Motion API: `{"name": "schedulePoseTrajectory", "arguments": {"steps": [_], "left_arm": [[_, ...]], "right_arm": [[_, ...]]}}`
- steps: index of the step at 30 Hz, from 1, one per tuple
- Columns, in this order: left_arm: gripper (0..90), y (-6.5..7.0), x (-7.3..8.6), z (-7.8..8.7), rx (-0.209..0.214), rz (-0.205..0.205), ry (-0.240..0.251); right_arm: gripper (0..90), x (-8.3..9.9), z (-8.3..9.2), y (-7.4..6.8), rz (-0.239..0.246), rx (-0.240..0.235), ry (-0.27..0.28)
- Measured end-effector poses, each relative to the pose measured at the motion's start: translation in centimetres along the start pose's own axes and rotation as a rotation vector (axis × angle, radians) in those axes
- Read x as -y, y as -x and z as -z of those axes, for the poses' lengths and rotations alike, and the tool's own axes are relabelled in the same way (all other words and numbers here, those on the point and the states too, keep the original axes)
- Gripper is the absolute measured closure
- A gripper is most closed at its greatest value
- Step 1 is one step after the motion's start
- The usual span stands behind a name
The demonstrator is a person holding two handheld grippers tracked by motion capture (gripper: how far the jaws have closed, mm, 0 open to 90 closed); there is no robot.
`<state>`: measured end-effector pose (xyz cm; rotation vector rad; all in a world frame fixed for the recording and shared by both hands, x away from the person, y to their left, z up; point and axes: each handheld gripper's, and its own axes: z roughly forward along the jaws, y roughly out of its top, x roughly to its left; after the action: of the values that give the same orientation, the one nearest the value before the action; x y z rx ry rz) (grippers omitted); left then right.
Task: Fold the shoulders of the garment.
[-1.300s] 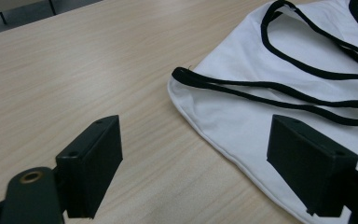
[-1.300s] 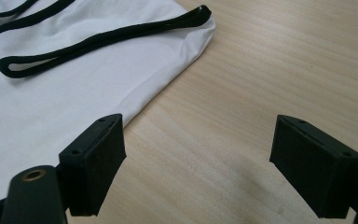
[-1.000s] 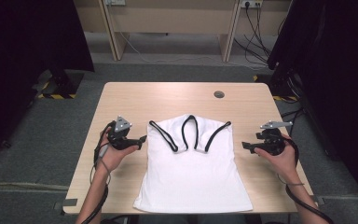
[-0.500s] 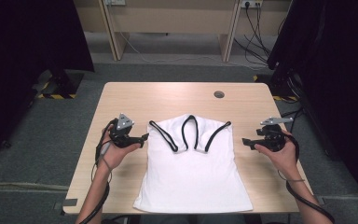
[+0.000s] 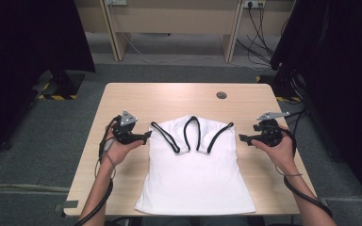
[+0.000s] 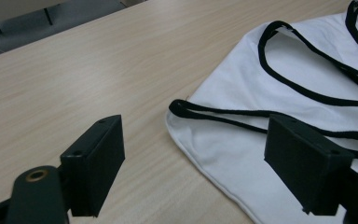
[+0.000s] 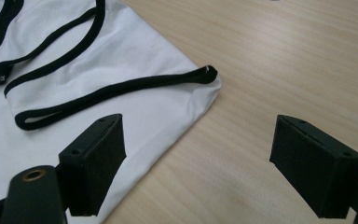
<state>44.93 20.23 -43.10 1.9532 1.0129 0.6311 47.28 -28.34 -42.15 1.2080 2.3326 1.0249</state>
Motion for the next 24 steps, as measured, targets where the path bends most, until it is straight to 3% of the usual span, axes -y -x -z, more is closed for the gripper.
{"name": "schedulePoseTrajectory", "arguments": {"steps": [4, 11, 20, 24], "left_arm": [[19.3, -0.3, -0.3, -0.5, -0.002, 0.004, 0.003], [19.7, -1.2, -0.8, -1.8, -0.002, 0.021, 0.003], [24.6, -2.0, -2.2, -5.8, 0.044, 0.026, -0.057], [24.9, -2.0, -2.3, -7.2, 0.055, 0.031, -0.090]], "right_arm": [[18.0, -2.4, -1.4, 0.8, -0.023, -0.004, -0.004], [18.6, -4.3, -3.1, 1.5, -0.037, 0.006, -0.030], [24.8, -4.1, -5.9, 1.9, -0.050, -0.002, -0.089], [24.8, -3.9, -6.1, 2.0, -0.061, -0.006, -0.088]]}}
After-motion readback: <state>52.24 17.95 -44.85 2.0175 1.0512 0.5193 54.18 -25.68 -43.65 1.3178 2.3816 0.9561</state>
